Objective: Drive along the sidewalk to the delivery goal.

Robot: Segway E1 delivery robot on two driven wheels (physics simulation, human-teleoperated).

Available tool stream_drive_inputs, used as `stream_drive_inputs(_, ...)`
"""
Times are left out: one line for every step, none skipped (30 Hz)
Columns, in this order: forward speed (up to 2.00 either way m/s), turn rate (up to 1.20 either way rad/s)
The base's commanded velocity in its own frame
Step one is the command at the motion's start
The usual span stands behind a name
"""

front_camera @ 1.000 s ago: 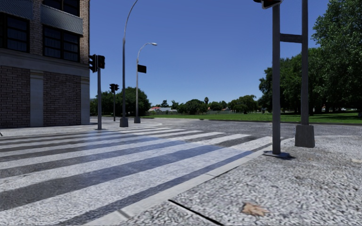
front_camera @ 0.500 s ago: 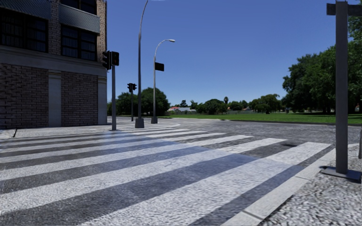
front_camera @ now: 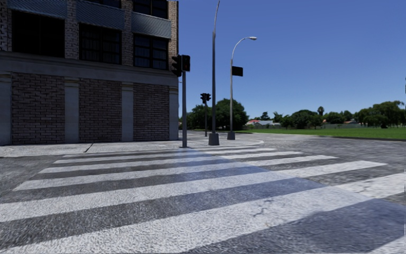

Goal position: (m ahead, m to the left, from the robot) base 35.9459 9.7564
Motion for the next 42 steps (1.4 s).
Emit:
stream_drive_inputs(1.70,0.25)
stream_drive_inputs(1.70,0.25)
stream_drive_inputs(1.70,0.24)
stream_drive_inputs(1.70,0.24)
stream_drive_inputs(1.70,0.24)
stream_drive_inputs(1.70,0.40)
stream_drive_inputs(1.70,0.72)
stream_drive_inputs(1.70,0.73)
stream_drive_inputs(1.70,0.73)
stream_drive_inputs(1.70,0.60)
stream_drive_inputs(1.70,0.34)
stream_drive_inputs(1.70,0.15)
stream_drive_inputs(1.70,0.05)
stream_drive_inputs(1.70,0.05)
stream_drive_inputs(1.70,0.01)
stream_drive_inputs(1.70,0.00)
stream_drive_inputs(1.70,0.00)
stream_drive_inputs(1.70,0.00)
stream_drive_inputs(1.70,0.00)
stream_drive_inputs(1.70,0.00)
stream_drive_inputs(1.70,0.00)
stream_drive_inputs(1.70,0.00)
stream_drive_inputs(1.70,0.00)
stream_drive_inputs(1.70,0.00)
stream_drive_inputs(1.70,0.00)
stream_drive_inputs(1.70,0.00)
stream_drive_inputs(1.70,0.00)
stream_drive_inputs(1.70,0.00)
stream_drive_inputs(1.70,0.00)
stream_drive_inputs(1.70,0.00)
stream_drive_inputs(1.70,0.00)
stream_drive_inputs(1.70,0.00)
stream_drive_inputs(1.70,0.00)
stream_drive_inputs(1.70,0.00)
stream_drive_inputs(1.70,0.00)
stream_drive_inputs(1.70,0.00)
stream_drive_inputs(1.70,0.00)
stream_drive_inputs(1.70,0.00)
stream_drive_inputs(1.70,0.00)
stream_drive_inputs(1.70,0.00)
stream_drive_inputs(1.70,0.00)
stream_drive_inputs(1.70,0.10)
